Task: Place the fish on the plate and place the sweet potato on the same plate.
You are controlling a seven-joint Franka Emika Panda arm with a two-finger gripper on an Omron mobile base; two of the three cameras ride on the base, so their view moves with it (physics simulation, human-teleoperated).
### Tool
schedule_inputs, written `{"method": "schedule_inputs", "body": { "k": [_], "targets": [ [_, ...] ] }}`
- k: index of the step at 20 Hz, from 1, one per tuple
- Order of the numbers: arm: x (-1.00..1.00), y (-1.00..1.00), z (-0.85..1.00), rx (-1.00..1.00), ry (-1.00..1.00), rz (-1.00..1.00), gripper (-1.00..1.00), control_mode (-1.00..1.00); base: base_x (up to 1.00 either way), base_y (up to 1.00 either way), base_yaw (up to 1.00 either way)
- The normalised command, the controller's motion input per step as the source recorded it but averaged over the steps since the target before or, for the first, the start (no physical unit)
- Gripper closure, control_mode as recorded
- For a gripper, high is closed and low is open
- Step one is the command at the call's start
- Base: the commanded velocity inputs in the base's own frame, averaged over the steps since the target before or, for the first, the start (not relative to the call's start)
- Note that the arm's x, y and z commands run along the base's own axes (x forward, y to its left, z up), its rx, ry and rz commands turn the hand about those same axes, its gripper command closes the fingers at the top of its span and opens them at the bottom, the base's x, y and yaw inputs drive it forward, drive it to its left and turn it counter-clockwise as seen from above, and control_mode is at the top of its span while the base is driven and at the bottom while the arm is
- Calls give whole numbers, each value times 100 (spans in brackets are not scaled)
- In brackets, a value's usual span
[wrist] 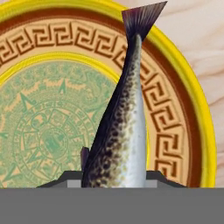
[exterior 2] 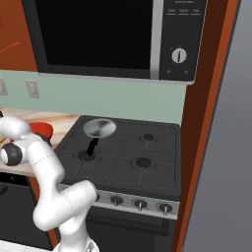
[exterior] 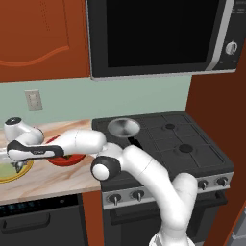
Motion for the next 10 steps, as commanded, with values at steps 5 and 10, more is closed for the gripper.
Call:
{"method": "schedule_inputs", "body": {
  "k": [5, 10],
  "targets": [
    [9, 7, -4, 0, 0, 0, 100, -100, 0, 0, 0],
    [5, 6, -4, 0, 0, 0, 100, -100, 0, 0, 0]
  ]
}}
